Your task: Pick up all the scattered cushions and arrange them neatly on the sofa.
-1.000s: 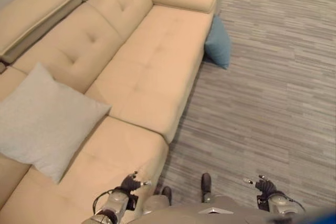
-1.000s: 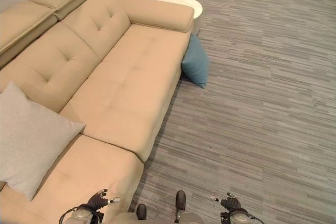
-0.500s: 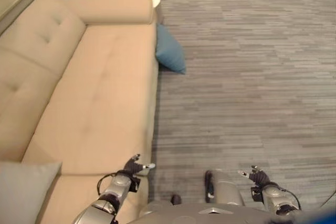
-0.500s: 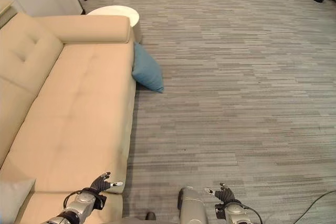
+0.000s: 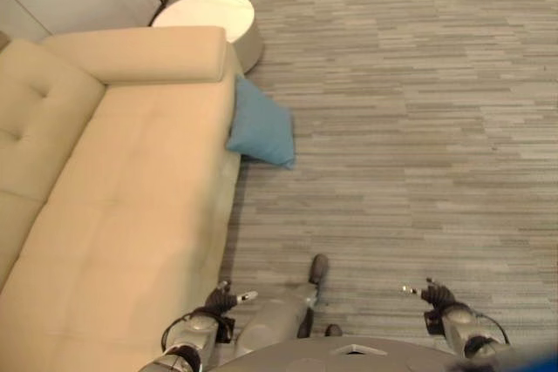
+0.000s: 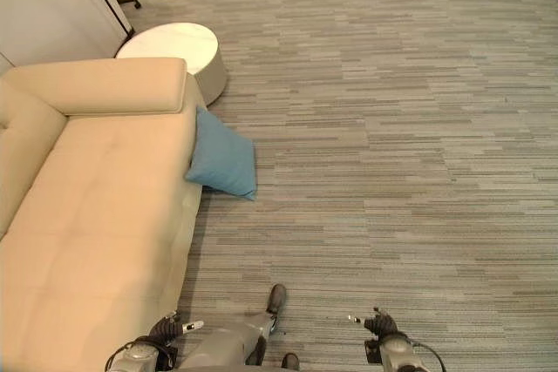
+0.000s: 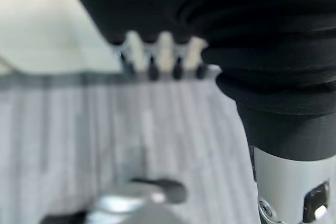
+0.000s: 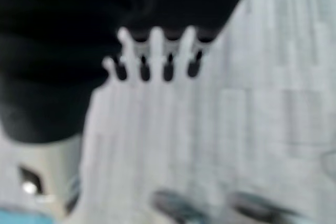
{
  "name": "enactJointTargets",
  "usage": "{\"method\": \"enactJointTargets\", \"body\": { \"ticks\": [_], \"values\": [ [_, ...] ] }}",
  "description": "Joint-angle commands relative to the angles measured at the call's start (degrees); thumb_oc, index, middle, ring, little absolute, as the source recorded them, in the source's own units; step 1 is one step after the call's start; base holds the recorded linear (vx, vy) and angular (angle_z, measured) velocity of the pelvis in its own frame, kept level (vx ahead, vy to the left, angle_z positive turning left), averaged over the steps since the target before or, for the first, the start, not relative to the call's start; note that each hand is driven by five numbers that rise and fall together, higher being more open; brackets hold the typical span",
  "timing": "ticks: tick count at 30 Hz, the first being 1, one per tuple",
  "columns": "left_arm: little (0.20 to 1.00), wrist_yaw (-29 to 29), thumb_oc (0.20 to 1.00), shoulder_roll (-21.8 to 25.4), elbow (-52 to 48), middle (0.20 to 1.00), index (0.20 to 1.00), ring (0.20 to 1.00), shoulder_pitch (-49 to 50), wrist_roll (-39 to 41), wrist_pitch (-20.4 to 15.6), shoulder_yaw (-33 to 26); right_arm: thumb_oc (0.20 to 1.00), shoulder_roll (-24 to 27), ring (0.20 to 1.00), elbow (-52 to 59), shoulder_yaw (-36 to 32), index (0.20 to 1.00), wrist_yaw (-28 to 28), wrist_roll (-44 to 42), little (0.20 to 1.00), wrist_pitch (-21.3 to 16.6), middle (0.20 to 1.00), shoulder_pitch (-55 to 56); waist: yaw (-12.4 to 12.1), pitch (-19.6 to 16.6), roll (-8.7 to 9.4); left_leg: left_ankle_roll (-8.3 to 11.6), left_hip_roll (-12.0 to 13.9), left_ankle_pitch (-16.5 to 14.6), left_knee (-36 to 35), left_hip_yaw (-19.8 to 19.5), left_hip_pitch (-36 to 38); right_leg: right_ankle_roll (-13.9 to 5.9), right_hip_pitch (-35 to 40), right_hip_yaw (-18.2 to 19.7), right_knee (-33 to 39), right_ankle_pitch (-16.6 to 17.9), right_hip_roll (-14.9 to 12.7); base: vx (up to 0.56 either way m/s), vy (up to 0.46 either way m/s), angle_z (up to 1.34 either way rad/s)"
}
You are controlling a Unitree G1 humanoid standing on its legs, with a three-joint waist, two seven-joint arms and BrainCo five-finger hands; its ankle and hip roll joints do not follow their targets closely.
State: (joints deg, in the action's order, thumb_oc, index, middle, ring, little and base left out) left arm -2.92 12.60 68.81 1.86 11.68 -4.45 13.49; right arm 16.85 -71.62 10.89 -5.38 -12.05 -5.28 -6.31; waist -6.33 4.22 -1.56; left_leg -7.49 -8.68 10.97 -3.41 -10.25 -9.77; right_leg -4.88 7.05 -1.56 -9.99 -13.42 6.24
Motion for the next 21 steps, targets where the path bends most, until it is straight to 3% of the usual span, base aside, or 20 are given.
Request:
{"method": "enactJointTargets", "body": {
  "ticks": [1, 4, 5, 7, 10, 12, 14, 16, 18, 21],
  "values": [
    [1.000, -0.8, 1.000, 0.6, 0.3, 1.000, 1.000, 1.000, -5.6, -1.9, -0.9, 0.3, 1.000, 2.3, 1.000, 3.2, -1.7, 1.000, 0.0, 0.6, 1.000, -0.5, 1.000, 0.5, -0.4, 1.3, 0.46, 5.70, 0.9, -7.8, 3.1, 1.6, 4.6, -3.96, -12.4, -0.2, -12.1, 13.3, -6.1, 0.05, 0.003, 0.07],
    [1.000, -0.7, 1.000, 1.3, -0.4, 1.000, 1.000, 1.000, -7.0, -2.1, -1.1, 1.7, 1.000, 1.6, 1.000, 3.4, -1.0, 1.000, 0.0, 0.8, 1.000, -0.7, 1.000, 0.3, 0.8, 1.9, -0.36, 5.51, 2.4, -9.0, 2.9, -0.2, 6.9, -2.66, -17.8, -2.2, -16.2, 13.5, -7.6, 0.17, -0.023, 0.32],
    [1.000, -0.6, 1.000, 1.3, -0.9, 1.000, 1.000, 1.000, -7.4, -1.3, -1.5, 1.7, 1.000, 1.4, 1.000, 3.4, -1.0, 1.000, 0.3, 0.4, 1.000, -0.6, 1.000, 0.4, 1.1, 1.5, -0.31, 5.73, 2.9, -9.6, 2.0, -1.0, 8.4, -1.82, -18.7, -3.0, -11.0, 12.6, -8.2, 0.30, -0.099, 0.53],
    [1.000, -0.6, 1.000, 1.4, -1.0, 1.000, 1.000, 1.000, -7.9, -1.1, -1.6, 1.9, 1.000, 1.2, 1.000, 3.6, -1.0, 1.000, 0.2, -0.1, 1.000, -0.8, 1.000, 0.6, 1.9, 1.3, 0.38, 6.02, 2.8, -10.2, 1.1, -1.5, 9.5, -2.12, -19.9, -2.6, -3.6, 13.8, -7.9, 0.29, -0.127, 0.07],
    [1.000, -0.3, 1.000, 1.2, 0.0, 1.000, 1.000, 1.000, -8.6, -2.6, -1.8, 2.5, 1.000, 0.9, 1.000, 3.8, -1.0, 1.000, 0.3, -0.8, 1.000, -0.9, 1.000, 1.2, 4.3, 1.3, 0.97, 6.67, 3.2, -10.9, -0.8, -2.3, 11.8, -3.46, -20.7, 1.7, 6.7, 17.4, -6.8, 0.26, -0.121, 0.24],
    [1.000, -0.1, 1.000, 1.0, 0.7, 1.000, 1.000, 1.000, -8.2, -2.7, -2.0, 1.9, 1.000, 0.8, 1.000, 3.6, -1.4, 1.000, 0.4, -0.7, 1.000, -0.8, 1.000, 2.0, 5.2, 1.1, 1.49, 7.69, 3.6, -11.6, -1.3, -2.4, 13.0, -4.52, -21.1, 0.9, 9.2, 19.9, -7.3, 0.27, -0.183, 0.61],
    [1.000, -0.1, 1.000, 0.6, 1.3, 1.000, 1.000, 1.000, -7.4, -2.9, -1.9, 1.2, 1.000, 0.8, 1.000, 3.7, -0.9, 1.000, 0.6, -0.2, 1.000, -0.7, 1.000, 1.9, 5.0, 0.5, 1.99, 8.29, 3.8, -12.4, -1.2, -2.8, 13.4, -4.58, -19.5, 0.1, 10.7, 20.3, -8.3, 0.28, -0.248, 1.02],
    [1.000, -0.3, 1.000, 0.3, 2.2, 1.000, 1.000, 1.000, -6.9, -2.8, -1.8, 1.0, 1.000, 1.2, 1.000, 3.8, -0.5, 1.000, 0.6, -0.4, 1.000, -0.6, 1.000, 1.8, 4.9, -0.1, 1.92, 10.28, 6.2, -12.7, -1.2, -3.4, 13.3, -3.22, -18.6, -0.9, 9.7, 18.9, -8.2, 0.25, -0.351, 0.89],
    [1.000, -0.3, 1.000, 0.3, 2.2, 1.000, 1.000, 1.000, -6.9, -2.8, -1.8, 1.0, 1.000, 1.2, 1.000, 3.8, -0.5, 1.000, 0.6, -0.4, 1.000, -0.6, 1.000, 1.8, 4.9, -0.1, 1.90, 10.29, 6.3, -12.7, -1.2, -3.5, 13.3, -3.22, -18.5, -1.0, 9.7, 18.9, -8.2, 0.09, -0.159, 0.25],
    [1.000, -0.4, 1.000, -0.2, 1.6, 1.000, 1.000, 1.000, -7.3, -1.8, -1.7, 1.2, 1.000, 1.9, 1.000, 4.3, -1.1, 1.000, 0.5, -2.5, 1.000, -1.1, 1.000, 2.0, 5.1, 1.1, 2.82, 12.74, 7.5, -12.3, 9.7, -0.9, 7.8, -1.65, -15.7, -2.7, 9.4, 16.3, -9.0, 0.13, -0.257, 0.39]
  ]
}}
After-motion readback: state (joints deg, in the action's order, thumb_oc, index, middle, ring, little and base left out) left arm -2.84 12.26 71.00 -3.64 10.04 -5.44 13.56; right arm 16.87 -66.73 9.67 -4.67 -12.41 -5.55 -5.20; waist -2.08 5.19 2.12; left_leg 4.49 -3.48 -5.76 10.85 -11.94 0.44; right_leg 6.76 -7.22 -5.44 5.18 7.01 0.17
